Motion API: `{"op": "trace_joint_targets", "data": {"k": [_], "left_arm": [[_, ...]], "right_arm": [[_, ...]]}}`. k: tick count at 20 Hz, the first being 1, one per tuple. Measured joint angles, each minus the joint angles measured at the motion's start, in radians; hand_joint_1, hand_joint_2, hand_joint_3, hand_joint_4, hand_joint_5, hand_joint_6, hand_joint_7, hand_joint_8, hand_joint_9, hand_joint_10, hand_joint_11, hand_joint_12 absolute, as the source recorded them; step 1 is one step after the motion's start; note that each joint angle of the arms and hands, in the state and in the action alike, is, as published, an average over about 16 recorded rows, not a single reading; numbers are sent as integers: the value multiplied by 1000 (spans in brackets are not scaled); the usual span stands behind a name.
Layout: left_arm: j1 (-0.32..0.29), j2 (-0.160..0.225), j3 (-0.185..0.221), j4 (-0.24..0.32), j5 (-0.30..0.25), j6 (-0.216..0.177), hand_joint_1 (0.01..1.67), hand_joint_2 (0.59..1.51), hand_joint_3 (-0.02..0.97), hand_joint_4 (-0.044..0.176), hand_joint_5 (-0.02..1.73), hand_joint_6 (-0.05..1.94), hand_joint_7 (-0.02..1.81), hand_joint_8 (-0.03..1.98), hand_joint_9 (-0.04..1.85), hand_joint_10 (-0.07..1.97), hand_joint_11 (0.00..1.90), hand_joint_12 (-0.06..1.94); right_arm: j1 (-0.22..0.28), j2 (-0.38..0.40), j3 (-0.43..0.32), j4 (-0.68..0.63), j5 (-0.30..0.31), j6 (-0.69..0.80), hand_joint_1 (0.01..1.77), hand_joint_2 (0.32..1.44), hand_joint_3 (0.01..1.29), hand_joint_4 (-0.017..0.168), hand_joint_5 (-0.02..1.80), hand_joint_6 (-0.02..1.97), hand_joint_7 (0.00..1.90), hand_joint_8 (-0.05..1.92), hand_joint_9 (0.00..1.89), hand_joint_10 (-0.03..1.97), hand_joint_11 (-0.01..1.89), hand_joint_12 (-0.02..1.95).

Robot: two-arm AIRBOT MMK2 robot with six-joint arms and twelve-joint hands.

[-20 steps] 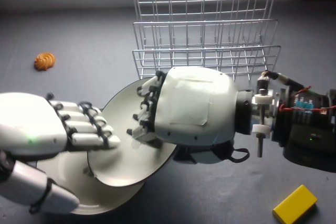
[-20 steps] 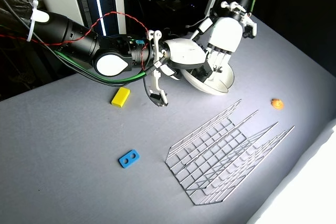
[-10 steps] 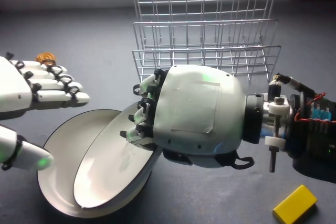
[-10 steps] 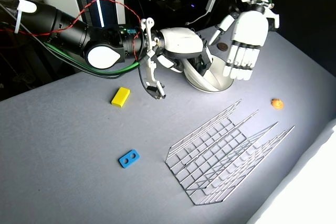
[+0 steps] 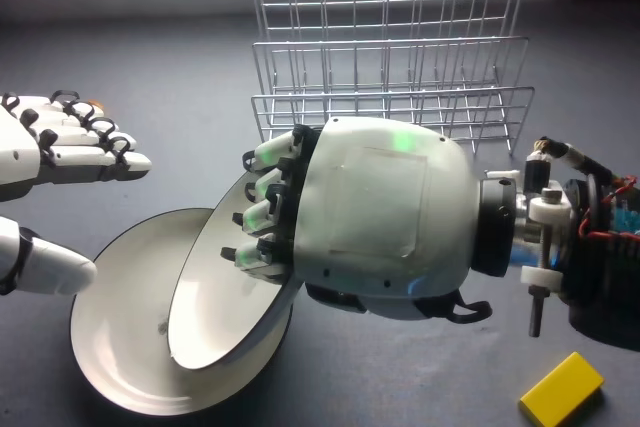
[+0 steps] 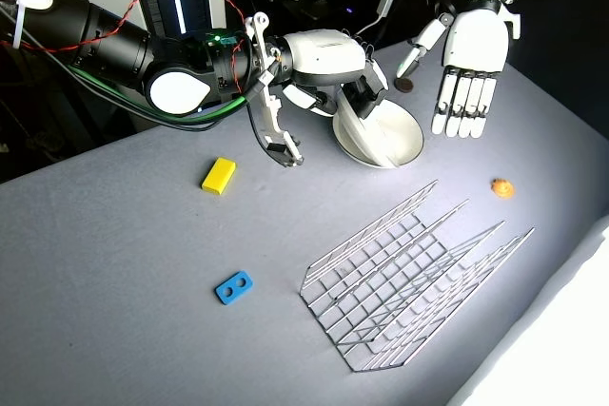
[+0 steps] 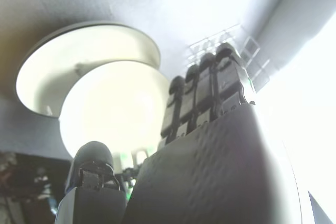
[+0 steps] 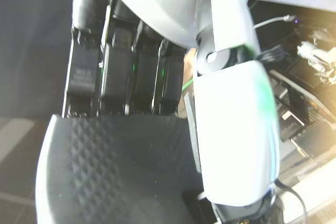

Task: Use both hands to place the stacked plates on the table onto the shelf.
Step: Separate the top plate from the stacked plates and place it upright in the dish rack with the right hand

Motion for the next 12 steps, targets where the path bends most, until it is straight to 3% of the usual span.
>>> {"op": "trace_joint_targets", "data": {"k": [6,12], "left_arm": [[0,5,17,7,-5,0,19,1175,21,5,71,9,35,-4,18,9,15,-9],[0,6,35,36,-17,0,19,1172,21,5,58,9,28,-4,20,9,15,-9]], "right_arm": [[9,16,-8,2,25,-15,1217,1014,13,0,973,822,992,1112,984,1017,766,1397],[22,34,-18,3,50,-27,1217,1013,13,-2,966,811,987,1083,980,995,755,1358]]}}
